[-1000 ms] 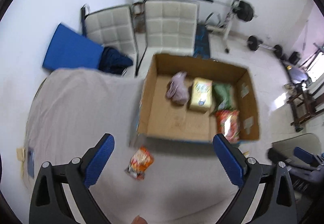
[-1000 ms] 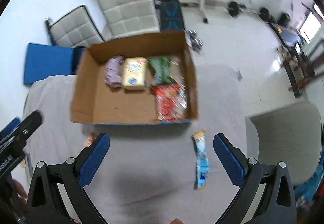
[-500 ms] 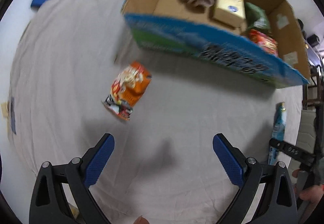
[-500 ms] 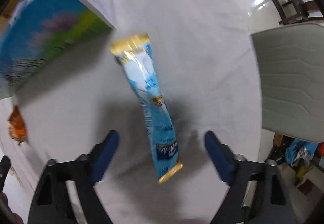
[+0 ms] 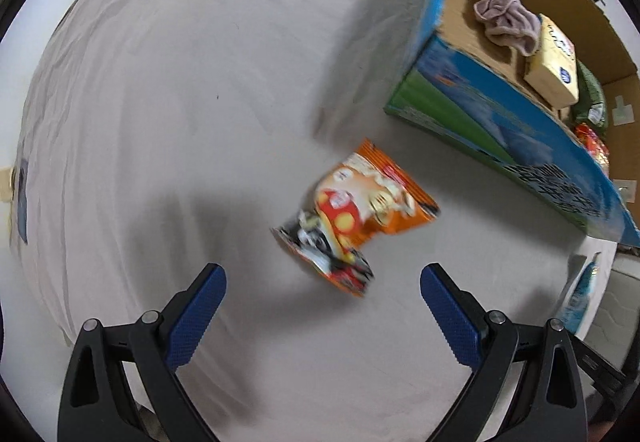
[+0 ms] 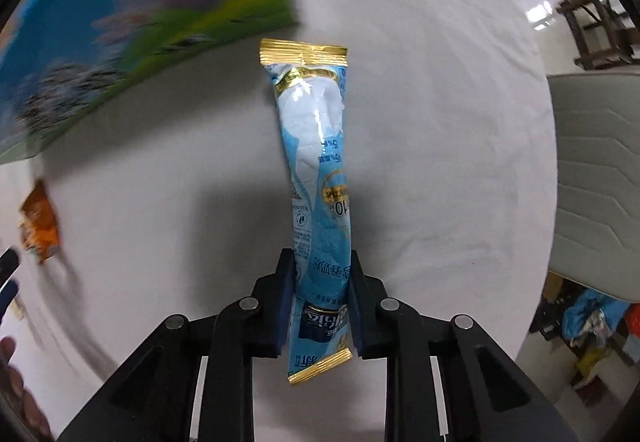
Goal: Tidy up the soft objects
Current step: 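Grasp the blue ice-pop stick with the right tool while the left tool grasps the orange chip bag, then carry the ice-pop stick and chip bag over the box with both tools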
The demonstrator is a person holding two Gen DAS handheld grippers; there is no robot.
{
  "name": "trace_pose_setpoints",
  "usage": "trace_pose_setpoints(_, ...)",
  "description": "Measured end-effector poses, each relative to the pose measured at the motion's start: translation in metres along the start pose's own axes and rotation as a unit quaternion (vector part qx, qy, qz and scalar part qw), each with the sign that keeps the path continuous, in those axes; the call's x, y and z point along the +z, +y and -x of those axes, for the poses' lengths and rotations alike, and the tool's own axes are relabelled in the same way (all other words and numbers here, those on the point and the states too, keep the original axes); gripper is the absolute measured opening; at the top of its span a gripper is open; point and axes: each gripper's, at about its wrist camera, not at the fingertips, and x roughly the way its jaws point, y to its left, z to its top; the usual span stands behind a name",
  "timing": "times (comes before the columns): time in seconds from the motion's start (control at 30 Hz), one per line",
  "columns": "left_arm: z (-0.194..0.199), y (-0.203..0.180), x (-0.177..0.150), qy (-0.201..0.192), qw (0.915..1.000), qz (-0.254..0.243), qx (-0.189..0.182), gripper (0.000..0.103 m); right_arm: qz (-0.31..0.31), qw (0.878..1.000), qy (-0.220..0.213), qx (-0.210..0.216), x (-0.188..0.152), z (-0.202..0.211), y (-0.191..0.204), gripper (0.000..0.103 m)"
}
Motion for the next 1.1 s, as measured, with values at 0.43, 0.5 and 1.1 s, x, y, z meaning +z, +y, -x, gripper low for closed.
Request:
trace_pose_setpoints(0.43, -0.063, -0.041, 0.034, 0.032, 0.9916, -0.123, 0.024, 0.098, 0.073, 0.997, -0.009, 0.015, -0.01, 0.017, 0.074, 0.025)
trace_pose_setpoints(0.5, -0.068, -0.044, 0.033, 0.03, 0.9909, -0.129, 0.021, 0.066, 0.076, 0.997, -0.006, 0.016, 0.006, 0.016, 0.086, 0.025)
trace_pose_setpoints(1.1, -0.018, -0.043, -0.037, -0.031, 0.993, -0.11, -0.029, 0.048, 0.099, 0.994, -0.016, 0.044, 0.004, 0.057, 0.074, 0.024)
